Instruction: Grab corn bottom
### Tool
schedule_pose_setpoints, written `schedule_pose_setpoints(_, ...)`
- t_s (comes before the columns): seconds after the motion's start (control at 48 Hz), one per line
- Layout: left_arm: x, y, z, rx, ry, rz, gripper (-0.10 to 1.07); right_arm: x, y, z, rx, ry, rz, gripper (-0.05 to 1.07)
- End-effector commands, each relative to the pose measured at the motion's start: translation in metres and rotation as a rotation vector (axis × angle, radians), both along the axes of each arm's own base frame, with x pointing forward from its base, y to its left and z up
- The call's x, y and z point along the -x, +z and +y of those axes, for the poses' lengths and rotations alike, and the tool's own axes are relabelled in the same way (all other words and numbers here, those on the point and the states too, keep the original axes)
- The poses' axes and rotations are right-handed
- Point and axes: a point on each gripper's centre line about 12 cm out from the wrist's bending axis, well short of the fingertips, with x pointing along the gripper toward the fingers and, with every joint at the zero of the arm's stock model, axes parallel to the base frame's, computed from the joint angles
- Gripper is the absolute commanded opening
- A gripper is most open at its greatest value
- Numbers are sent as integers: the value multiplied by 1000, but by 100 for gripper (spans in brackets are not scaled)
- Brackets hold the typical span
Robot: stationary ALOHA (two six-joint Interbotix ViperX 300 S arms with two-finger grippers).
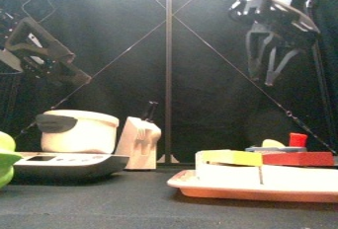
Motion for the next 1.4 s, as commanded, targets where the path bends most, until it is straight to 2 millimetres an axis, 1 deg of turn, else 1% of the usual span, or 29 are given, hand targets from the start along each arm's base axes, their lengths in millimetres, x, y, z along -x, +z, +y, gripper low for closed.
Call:
schedule_pose_setpoints(0.0,-5,12,5,10,31,-52,103,9,13,-14,36,30,-119,83)
schedule_pose_setpoints(0.104,-6,16,15,30,84,-66,103,16,12,-27,109,74,-176,83)
schedule_pose_setpoints(0.292,-9,20,42,93,228,-62,103,22,6,-52,248,99,-180,83)
schedule_pose_setpoints(0.396,-9,20,57,119,300,-43,102,26,-1,-64,269,68,-155,83)
schedule_pose_setpoints(0.521,-12,21,66,134,329,-9,103,34,-14,-73,243,19,-116,83)
schedule_pose_setpoints(0.604,-13,20,67,144,328,23,103,39,-21,-76,229,-6,-100,83)
schedule_pose_setpoints(0.792,-14,11,62,169,295,127,103,39,-19,-80,272,8,-93,83)
schedule_pose_setpoints(0.938,-18,12,55,161,247,181,103,41,-19,-82,271,-3,-90,83)
schedule_pose_setpoints(1.125,-15,0,45,97,161,297,102,43,-23,-82,206,-52,-98,83)
schedule_pose_setpoints(1.375,-13,-5,42,24,117,322,102,43,-31,-78,106,-102,-103,83)
